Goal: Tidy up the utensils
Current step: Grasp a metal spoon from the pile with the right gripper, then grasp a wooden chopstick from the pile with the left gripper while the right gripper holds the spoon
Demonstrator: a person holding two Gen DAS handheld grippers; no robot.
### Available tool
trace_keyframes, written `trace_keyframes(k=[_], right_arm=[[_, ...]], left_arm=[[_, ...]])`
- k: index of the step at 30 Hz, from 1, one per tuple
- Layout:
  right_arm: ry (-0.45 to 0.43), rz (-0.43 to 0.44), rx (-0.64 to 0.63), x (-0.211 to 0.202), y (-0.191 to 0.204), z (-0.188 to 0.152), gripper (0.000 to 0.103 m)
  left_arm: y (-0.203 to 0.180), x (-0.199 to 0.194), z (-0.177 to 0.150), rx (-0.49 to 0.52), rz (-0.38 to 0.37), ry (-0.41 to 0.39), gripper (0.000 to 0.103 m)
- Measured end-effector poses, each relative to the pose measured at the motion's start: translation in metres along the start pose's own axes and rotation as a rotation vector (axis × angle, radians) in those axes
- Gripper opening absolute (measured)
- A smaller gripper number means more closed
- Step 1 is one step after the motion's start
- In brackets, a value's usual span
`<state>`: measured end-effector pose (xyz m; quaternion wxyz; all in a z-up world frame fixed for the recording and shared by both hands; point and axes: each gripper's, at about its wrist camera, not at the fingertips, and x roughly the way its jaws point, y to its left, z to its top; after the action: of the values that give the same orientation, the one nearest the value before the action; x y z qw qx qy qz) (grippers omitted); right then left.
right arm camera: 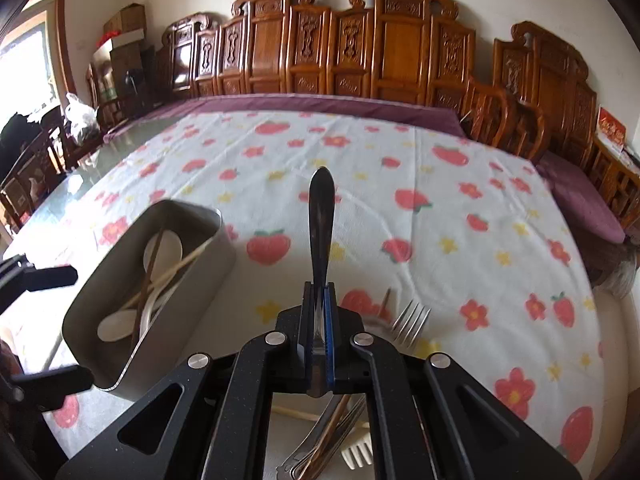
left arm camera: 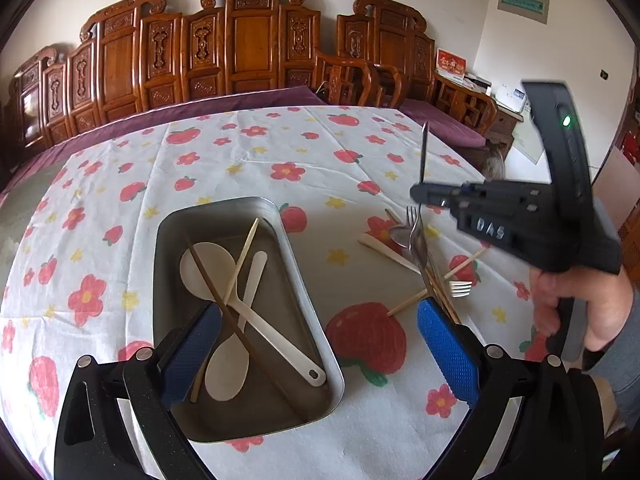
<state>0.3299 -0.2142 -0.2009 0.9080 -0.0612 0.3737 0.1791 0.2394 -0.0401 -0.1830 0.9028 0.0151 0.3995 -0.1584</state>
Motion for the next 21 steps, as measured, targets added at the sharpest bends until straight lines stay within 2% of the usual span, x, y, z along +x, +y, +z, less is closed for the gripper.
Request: trace_keyframes(k=[6, 16, 21], right_arm=[[-0.014, -0.021, 0.035, -0.024, -0.024, -0.002, 0.005], [0.041, -0.073, 0.084, -0.072, -0.068, -0.07, 0.005], [0.056, -0.087, 0.112, -0.081, -0.086, -0.096, 0.005]], left_arm=[[-0.005, -0.002, -0.003, 0.002, 0.005, -0.002, 0.095], [-0.045, 0.001, -0.011, 0.013, -0.024, 0.017, 0.094], [-0.065, 0.015, -0.022, -0.051, -0.095, 0.072, 0.087]])
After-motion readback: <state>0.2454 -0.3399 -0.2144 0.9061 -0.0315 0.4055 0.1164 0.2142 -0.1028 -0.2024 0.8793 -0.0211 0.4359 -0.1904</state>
